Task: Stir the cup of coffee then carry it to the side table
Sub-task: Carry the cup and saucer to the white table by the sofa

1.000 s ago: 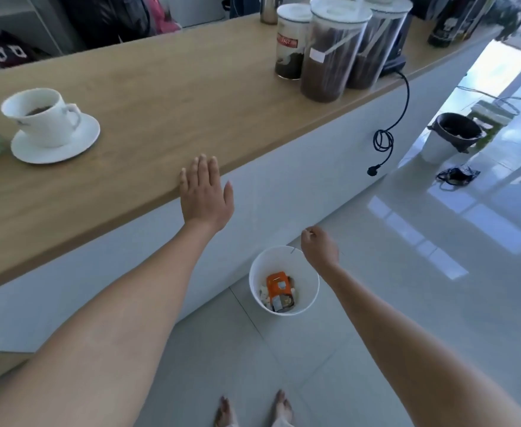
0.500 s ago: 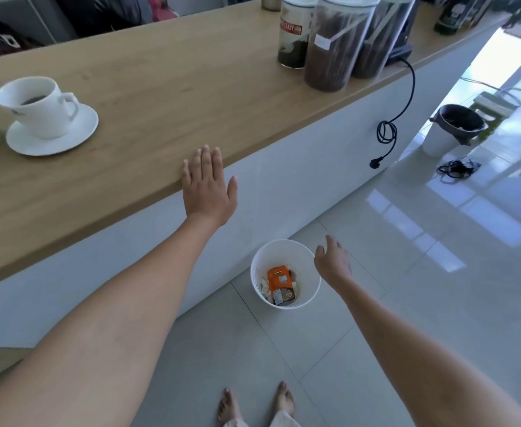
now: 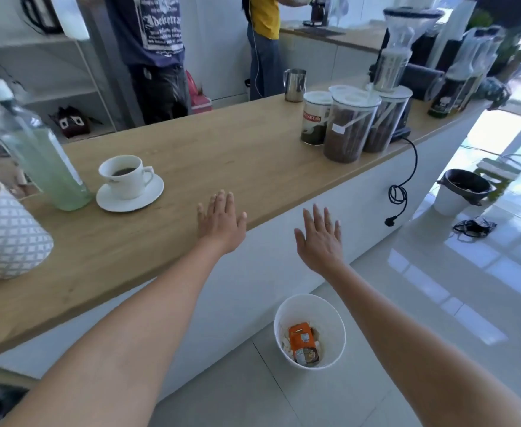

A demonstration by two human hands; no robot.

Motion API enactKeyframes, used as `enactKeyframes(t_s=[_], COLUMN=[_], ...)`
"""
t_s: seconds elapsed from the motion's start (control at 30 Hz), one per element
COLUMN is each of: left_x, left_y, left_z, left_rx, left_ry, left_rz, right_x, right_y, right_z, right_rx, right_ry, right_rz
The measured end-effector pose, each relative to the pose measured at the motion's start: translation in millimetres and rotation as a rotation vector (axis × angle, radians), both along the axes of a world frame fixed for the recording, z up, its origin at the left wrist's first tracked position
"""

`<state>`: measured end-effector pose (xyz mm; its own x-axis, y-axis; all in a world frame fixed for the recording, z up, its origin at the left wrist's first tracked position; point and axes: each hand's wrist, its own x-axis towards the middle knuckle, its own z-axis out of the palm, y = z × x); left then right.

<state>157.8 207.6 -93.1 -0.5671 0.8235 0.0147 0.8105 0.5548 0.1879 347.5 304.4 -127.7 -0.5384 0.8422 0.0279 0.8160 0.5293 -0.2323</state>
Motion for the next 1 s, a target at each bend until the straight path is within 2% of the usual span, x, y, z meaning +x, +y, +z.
enactKeyframes(t_s=[0.33,0.53,0.73,0.9,1.0], left_x=[-90.8,-132.4,-162.3,-178.8,-183.3], left_y=[-81.4,-107.0,-106.6,-98.7,-93.6], left_z=[19.7,27.5,36.2,39.2,43.1], left_rx=[0.005,0.019,0.129,0.406,0.608], left_ry=[0.066,-0.027,-0.214,-0.512,-0.653], left_rz=[0.278,0.499,0.703,0.915,1.011], right_x=[-128.7,-199.1,-262.2,-302.1,-320.2], right_y=[-10.7,-4.6,14.0,20.5,22.1], right_z=[42.9,47.9,54.7,65.0,74.4], right_rx=[0.01,-0.005,-0.061,-0.352,-0.723], right_ry=[0.082,0.105,0.126,0.195,0.261], right_rz=[0.252,0.403,0.541,0.516,0.445])
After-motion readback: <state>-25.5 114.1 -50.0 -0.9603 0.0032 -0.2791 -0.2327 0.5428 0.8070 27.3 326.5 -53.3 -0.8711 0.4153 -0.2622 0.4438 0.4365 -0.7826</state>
